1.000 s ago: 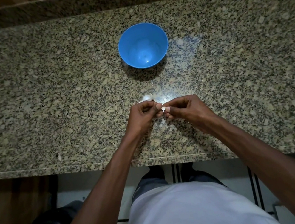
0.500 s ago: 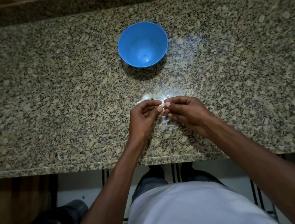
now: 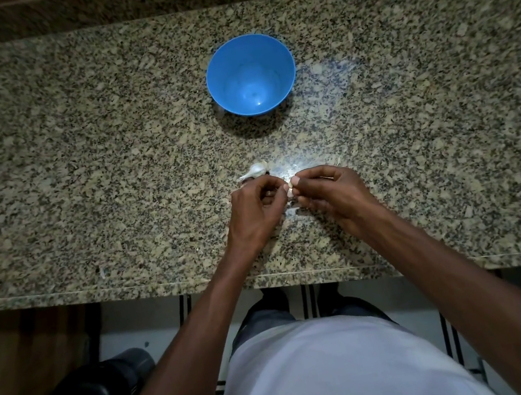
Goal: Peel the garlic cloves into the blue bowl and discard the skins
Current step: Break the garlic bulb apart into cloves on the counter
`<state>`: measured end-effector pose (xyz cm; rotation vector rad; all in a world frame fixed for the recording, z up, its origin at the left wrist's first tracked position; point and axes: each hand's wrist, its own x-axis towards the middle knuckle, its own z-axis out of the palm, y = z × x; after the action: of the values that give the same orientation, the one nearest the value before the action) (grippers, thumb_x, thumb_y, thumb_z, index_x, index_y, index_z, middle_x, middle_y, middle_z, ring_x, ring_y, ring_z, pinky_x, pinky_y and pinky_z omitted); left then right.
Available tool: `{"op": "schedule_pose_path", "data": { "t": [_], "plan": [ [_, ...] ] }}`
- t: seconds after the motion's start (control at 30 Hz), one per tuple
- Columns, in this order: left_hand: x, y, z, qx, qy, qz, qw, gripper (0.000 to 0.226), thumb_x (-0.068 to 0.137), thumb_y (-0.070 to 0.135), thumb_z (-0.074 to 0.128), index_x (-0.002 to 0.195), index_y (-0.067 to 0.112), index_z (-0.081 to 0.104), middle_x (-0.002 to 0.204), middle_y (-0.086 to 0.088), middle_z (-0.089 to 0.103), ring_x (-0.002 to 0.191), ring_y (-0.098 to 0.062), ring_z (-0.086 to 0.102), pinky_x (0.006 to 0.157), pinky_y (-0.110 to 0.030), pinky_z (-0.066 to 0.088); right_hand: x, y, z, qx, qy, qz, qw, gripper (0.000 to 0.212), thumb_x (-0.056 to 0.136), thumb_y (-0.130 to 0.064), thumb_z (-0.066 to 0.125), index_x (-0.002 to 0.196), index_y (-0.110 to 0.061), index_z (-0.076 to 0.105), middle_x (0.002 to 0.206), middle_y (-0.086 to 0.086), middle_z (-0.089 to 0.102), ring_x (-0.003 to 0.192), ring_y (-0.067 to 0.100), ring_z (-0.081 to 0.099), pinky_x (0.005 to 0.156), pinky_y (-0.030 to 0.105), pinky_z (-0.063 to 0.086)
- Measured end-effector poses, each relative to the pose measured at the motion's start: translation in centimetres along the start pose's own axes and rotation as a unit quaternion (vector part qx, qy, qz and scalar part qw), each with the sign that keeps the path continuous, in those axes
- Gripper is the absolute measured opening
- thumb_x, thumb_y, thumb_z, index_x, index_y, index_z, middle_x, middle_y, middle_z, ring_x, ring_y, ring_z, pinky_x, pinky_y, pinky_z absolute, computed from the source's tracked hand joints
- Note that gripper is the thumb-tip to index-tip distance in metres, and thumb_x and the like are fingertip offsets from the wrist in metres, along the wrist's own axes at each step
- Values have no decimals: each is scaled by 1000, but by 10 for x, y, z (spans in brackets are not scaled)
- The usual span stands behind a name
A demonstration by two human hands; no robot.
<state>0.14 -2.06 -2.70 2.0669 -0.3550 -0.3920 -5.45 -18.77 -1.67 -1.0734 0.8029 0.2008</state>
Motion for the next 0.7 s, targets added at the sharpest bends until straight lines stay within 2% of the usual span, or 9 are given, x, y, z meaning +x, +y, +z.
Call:
{"op": "schedule_pose_path", "data": {
  "t": [0.13, 0.3, 0.4, 0.57, 0.7],
  "plan": [
    [-1, 1, 5, 23, 16, -11, 1000, 16, 99, 24, 70, 105, 9, 73, 92, 2, 73, 81, -2, 69, 72, -18, 58, 2, 0, 3, -18, 0, -15, 1000, 24, 86, -6, 82, 108, 1, 75, 103, 16, 79, 94, 25, 77, 82, 31, 62],
    [-5, 3, 10, 15, 38, -40, 998, 16, 98, 27, 70, 103, 13, 70, 92, 2, 72, 84, -8, 69, 70, -19, 59, 0, -2, 6, -32, -15, -14, 999, 26, 85, -6, 83, 108, 0, 75, 99, 13, 80, 91, 23, 77, 81, 31, 63],
    [-2, 4, 9, -33, 53, -83, 995, 12, 97, 22, 72, 105, 13, 71, 95, 4, 74, 87, -7, 71, 77, -25, 62, 0, -1, 6, -43, -33, -11, 998, 29, 82, -7, 84, 110, -2, 75, 101, 15, 79, 91, 24, 75, 88, 40, 61],
    [1, 2, 4, -87, 12, -94, 992, 15, 97, 14, 70, 111, 16, 75, 105, 7, 75, 99, -4, 70, 90, -33, 61, 3, 1, -1, -82, -39, -23, 996, 25, 87, -6, 82, 111, -7, 77, 109, 20, 76, 99, 34, 74, 97, 54, 60],
    [0, 1, 2, -144, -8, -106, 984, 17, 95, 22, 75, 109, 15, 78, 104, 6, 77, 100, -8, 72, 90, -36, 61, 5, -1, -3, -142, -42, -66, 987, 31, 87, -8, 84, 116, -9, 74, 103, 15, 78, 98, 40, 75, 89, 58, 62]
  ]
}}
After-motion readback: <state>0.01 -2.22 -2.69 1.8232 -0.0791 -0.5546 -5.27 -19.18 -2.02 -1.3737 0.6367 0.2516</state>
